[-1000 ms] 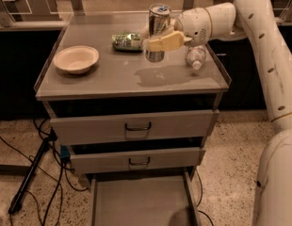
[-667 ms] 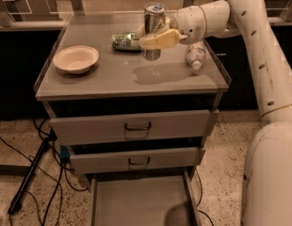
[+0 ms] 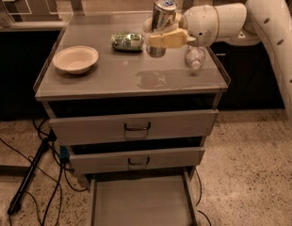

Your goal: Pick redbull can from bottom drawer and place on counter

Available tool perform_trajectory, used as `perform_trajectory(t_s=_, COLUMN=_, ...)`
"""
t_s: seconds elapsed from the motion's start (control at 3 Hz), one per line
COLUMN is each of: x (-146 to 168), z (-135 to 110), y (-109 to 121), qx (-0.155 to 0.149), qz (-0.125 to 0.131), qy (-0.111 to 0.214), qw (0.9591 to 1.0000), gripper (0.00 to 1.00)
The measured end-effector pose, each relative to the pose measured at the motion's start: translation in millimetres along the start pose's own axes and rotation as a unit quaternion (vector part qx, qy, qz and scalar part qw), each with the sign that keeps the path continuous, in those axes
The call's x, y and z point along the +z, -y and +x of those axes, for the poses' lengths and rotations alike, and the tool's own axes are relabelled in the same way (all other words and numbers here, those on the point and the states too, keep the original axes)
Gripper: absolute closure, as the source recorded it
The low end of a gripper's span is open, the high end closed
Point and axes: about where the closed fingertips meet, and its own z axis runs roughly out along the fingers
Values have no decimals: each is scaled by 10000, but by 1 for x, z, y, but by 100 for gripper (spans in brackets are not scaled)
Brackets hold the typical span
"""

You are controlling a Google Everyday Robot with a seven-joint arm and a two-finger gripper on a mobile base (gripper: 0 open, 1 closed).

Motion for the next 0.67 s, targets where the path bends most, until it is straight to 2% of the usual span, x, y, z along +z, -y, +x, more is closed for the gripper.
perform_trajectory(t_s=0.33, x=-17, z=-20, y=-27, qx=-261, qz=852, qy=104, qw=9960, gripper=100)
perform_trajectory(t_s=0.67, x=-25, z=-7, y=-26, qx=-124, qz=1018, qy=44, qw=9947, gripper=100)
